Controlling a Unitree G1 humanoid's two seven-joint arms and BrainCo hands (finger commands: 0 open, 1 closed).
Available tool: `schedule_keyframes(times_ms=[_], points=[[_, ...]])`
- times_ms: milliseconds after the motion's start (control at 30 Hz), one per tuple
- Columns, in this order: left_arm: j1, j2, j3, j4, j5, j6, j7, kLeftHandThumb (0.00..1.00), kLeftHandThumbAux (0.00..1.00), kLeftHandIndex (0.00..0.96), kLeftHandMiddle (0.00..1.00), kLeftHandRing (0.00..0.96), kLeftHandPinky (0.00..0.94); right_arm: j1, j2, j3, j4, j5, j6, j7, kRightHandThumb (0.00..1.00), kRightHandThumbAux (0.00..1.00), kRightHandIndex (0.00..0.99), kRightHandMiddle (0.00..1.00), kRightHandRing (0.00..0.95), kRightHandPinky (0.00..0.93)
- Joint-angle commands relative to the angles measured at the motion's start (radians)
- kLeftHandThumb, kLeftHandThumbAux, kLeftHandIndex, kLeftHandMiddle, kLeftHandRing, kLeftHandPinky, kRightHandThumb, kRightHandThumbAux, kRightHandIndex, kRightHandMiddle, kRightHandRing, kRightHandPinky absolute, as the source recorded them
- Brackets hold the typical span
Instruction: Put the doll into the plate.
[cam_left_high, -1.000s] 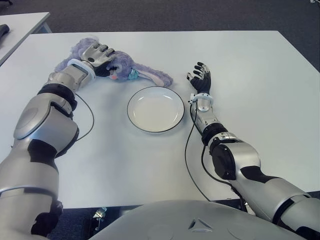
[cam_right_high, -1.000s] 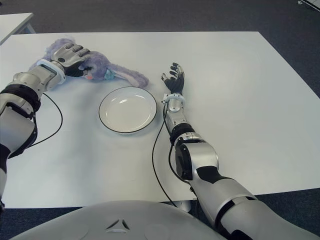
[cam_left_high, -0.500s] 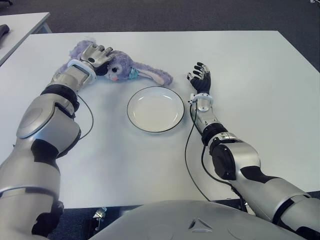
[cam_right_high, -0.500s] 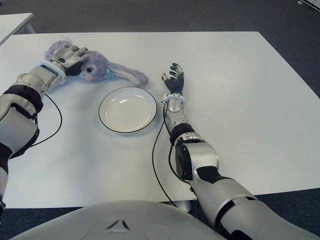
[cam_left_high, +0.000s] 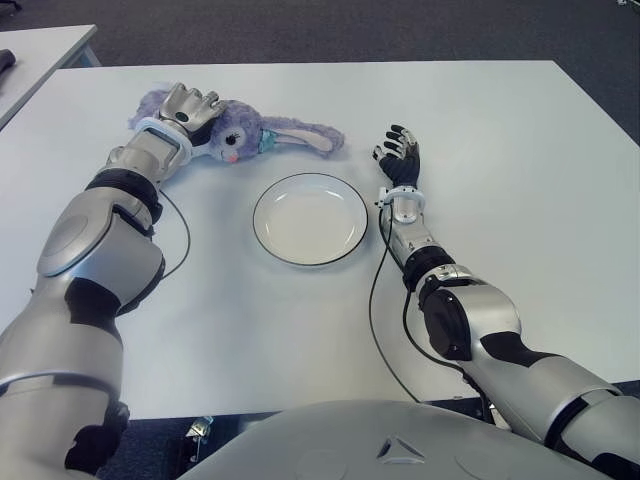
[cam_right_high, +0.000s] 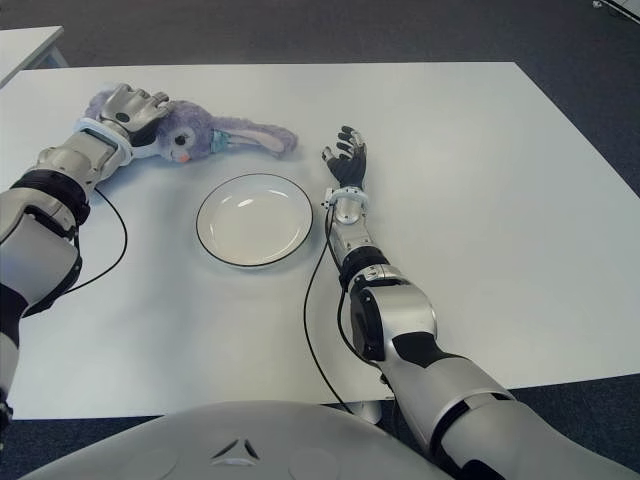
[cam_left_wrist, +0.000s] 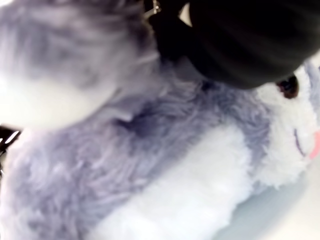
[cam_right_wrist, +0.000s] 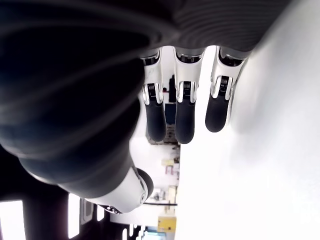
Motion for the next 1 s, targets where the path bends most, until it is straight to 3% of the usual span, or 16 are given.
schedule_keyframes(times_ms=[33,133,367,700,767,1000], points=[[0.083,-0.035,0.008,0.042,-0.007,0.023,-0.051,1.000,0.675,0.151,0.196,0.463,0.439,0.230,0.080,-0.007,0.140,0.011,0.106,-0.012,0.495,0.906,0.190,0.236,0.229,0.219],[0.086,-0.037,0.016,0.042,-0.014,0.037,-0.054,1.000,0.683,0.158,0.212,0.397,0.483,0.231,0.079,-0.003,0.140,0.007,0.101,-0.016,0.500,0.902,0.197,0.237,0.229,0.218],[0.086,-0.036,0.015,0.041,-0.016,0.048,-0.065,1.000,0.687,0.172,0.236,0.380,0.490,0.231,0.077,0.005,0.141,0.003,0.106,-0.020,0.483,0.900,0.184,0.231,0.224,0.218],[0.098,-0.042,0.087,0.039,-0.085,0.036,-0.090,1.000,0.686,0.240,0.303,0.393,0.474,0.233,0.077,0.011,0.141,0.004,0.102,-0.026,0.498,0.900,0.203,0.243,0.235,0.231],[0.101,-0.044,0.101,0.038,-0.100,0.033,-0.092,1.000,0.634,0.260,0.313,0.457,0.404,0.233,0.077,0.012,0.141,0.005,0.101,-0.024,0.501,0.899,0.205,0.244,0.235,0.228],[0.103,-0.044,0.134,0.036,-0.130,0.015,-0.106,1.000,0.631,0.325,0.366,0.463,0.444,0.233,0.077,0.014,0.141,0.008,0.100,-0.020,0.503,0.901,0.210,0.247,0.236,0.225]])
